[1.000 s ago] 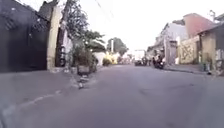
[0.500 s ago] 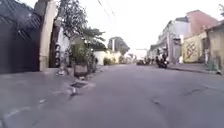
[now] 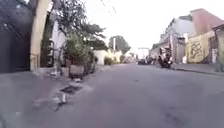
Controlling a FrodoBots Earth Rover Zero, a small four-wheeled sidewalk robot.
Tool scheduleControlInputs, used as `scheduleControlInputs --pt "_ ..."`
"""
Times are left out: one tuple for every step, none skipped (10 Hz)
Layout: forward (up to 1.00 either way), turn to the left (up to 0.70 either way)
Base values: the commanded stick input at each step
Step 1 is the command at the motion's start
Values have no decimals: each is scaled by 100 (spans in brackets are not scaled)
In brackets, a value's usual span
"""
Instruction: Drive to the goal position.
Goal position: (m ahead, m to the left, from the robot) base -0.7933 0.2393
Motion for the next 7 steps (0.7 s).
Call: scheduleControlInputs --pt "100 -19" --pt "100 -10" --pt "100 -1" --pt "100 0" --pt "100 0" --pt "100 0" --pt "100 0"
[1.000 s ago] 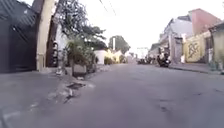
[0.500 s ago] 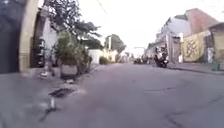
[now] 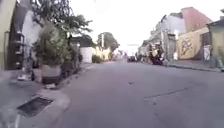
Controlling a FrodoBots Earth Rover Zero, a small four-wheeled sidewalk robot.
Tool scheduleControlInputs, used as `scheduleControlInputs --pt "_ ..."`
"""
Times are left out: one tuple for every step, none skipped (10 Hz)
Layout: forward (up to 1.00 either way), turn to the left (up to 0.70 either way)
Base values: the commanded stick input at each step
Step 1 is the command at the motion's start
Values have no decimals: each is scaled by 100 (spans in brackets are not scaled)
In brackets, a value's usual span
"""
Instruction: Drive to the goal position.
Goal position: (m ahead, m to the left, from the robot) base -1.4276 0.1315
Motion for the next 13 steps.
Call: scheduleControlInputs --pt "100 0" --pt "100 0" --pt "100 0" --pt "100 0" --pt "100 0" --pt "100 0" --pt "100 0" --pt "100 0" --pt "100 0" --pt "100 0" --pt "100 0" --pt "100 0" --pt "100 0"
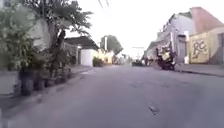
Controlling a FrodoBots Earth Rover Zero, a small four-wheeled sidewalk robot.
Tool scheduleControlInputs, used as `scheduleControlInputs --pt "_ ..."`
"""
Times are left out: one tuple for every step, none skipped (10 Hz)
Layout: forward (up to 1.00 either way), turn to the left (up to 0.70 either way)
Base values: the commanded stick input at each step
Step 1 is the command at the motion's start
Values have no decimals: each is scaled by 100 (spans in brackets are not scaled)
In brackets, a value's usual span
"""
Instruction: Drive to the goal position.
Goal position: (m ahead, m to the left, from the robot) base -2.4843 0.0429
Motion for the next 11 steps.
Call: scheduleControlInputs --pt "100 0" --pt "100 0" --pt "100 0" --pt "100 0" --pt "100 0" --pt "100 0" --pt "100 0" --pt "100 0" --pt "100 0" --pt "100 0" --pt "100 0"
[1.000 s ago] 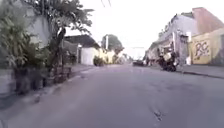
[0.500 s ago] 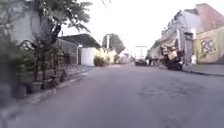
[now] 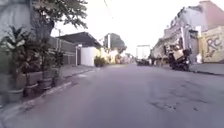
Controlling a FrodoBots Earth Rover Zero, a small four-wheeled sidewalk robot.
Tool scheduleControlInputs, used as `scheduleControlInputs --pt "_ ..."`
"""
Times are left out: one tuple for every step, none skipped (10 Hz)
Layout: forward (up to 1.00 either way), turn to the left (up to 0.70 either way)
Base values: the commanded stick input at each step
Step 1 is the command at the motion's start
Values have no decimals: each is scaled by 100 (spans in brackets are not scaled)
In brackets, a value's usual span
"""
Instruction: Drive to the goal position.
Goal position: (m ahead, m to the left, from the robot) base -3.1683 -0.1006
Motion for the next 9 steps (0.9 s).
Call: scheduleControlInputs --pt "100 0" --pt "100 0" --pt "100 -4" --pt "43 -52" --pt "0 -94" --pt "0 -100" --pt "0 -100" --pt "0 -100" --pt "0 -100"
